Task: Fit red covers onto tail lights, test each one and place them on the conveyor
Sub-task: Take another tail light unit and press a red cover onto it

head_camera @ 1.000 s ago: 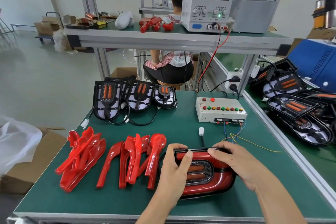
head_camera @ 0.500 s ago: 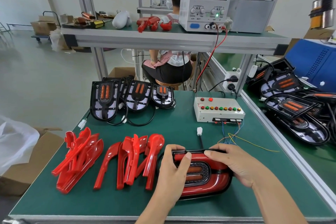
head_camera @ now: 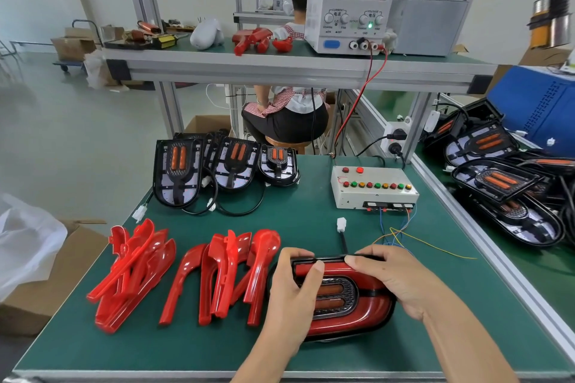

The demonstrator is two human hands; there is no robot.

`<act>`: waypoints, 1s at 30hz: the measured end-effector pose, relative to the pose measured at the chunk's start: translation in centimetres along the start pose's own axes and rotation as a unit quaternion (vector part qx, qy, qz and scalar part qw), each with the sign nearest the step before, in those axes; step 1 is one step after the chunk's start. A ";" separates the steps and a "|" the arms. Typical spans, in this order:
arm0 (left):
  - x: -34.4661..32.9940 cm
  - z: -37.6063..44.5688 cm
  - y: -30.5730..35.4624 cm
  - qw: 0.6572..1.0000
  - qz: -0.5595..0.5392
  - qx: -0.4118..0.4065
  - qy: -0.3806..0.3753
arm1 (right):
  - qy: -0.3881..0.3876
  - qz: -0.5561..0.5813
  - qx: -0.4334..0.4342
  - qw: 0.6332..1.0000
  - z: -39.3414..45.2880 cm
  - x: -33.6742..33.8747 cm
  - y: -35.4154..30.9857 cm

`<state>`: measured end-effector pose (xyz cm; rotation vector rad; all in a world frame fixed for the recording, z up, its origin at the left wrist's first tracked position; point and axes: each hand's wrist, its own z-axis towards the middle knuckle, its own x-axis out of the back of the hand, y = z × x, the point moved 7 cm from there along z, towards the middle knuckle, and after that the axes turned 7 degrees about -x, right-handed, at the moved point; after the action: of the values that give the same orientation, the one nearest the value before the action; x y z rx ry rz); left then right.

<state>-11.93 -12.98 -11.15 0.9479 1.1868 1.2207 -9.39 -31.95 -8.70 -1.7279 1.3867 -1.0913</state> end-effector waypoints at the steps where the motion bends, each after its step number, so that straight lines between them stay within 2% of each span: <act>1: 0.0 0.0 0.0 1.000 0.000 0.000 0.000 | 0.001 0.000 -0.003 1.000 0.0 0.0 0.0; 7: 0.2 0.1 0.0 1.000 0.007 0.002 0.006 | 0.012 -0.006 0.000 1.000 -0.1 -0.1 -0.2; 13: 0.6 0.4 -1.3 0.992 -0.061 0.108 0.035 | -0.018 -0.040 0.008 0.999 -0.6 -0.5 -0.6; 17: 0.8 0.3 -2.2 0.980 -0.102 0.160 0.053 | -0.027 0.046 -0.003 0.999 -0.9 0.3 0.0; 20: 0.6 0.2 -2.2 0.985 -0.081 0.144 0.051 | -0.010 0.065 -0.029 0.997 -0.8 0.4 0.8; 24: 0.6 0.0 -1.7 0.992 -0.044 0.113 0.035 | -0.040 0.075 -0.058 0.995 -0.9 0.1 0.8; 30: 0.3 -0.2 -0.9 0.996 -0.039 0.077 0.015 | -0.043 0.071 -0.048 0.995 -0.7 -0.4 0.3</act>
<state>-12.01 -12.87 -12.14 0.9904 1.3460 1.0967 -10.25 -31.65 -8.75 -1.6942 1.5049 -0.8765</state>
